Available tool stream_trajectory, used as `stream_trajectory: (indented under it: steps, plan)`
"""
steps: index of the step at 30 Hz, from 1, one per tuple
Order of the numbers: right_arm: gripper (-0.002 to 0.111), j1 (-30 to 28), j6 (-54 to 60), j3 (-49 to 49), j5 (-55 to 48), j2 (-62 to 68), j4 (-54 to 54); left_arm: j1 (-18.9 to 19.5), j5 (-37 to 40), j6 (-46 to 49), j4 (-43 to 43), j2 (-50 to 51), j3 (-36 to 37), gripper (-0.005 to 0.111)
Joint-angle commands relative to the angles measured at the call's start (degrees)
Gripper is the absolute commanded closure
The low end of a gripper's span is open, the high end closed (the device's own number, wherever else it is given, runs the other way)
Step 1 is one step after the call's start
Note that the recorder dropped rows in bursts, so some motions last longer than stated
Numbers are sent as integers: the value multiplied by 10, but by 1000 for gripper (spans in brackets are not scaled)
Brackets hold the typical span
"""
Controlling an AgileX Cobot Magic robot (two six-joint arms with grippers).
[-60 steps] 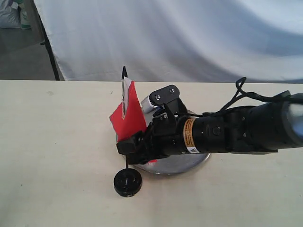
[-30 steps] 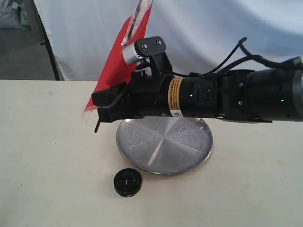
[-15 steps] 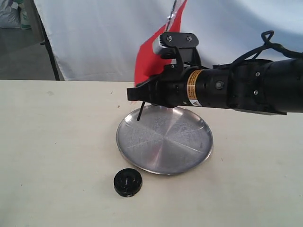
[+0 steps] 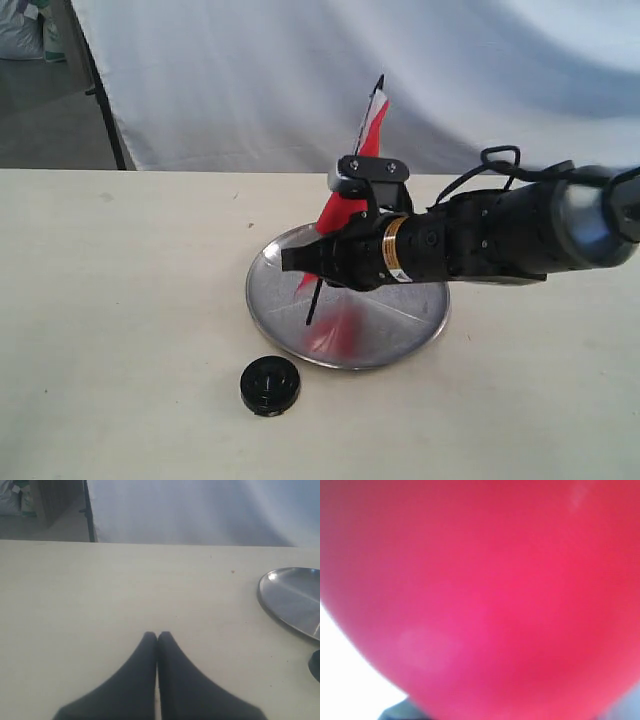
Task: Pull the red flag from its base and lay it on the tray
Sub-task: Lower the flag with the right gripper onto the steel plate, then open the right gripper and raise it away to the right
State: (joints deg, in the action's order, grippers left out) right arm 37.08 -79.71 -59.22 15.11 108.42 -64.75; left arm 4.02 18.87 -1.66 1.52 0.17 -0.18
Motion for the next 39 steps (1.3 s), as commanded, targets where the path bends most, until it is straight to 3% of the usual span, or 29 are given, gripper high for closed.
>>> stream_trajectory:
  steps: [1,8,12,14,21,23,27,35,39]
  plan:
    - [109,-15,-15,1,-4,48,2,1,-3,0,0,-2,2,107]
    - [106,-32,-19,1,-2,77,3,1,-3,0,0,-2,2,107]
    - [62,-33,-19,1,0,77,2,1,-3,0,0,-2,2,107]
    - [56,-33,-19,1,0,77,2,1,-3,0,0,-2,2,107]
    - [61,-33,-19,1,1,77,2,1,-3,0,1,-2,2,107]
    - [73,-33,-19,1,9,77,2,1,-3,0,1,-2,2,107]
    - [109,-33,-19,1,64,61,-30,1,-3,0,1,-2,2,107]
    - [109,-33,-113,1,112,-61,-169,1,-3,0,1,-2,2,107]
    - [109,-30,-221,1,126,-150,-304,1,-3,0,1,-2,2,107]
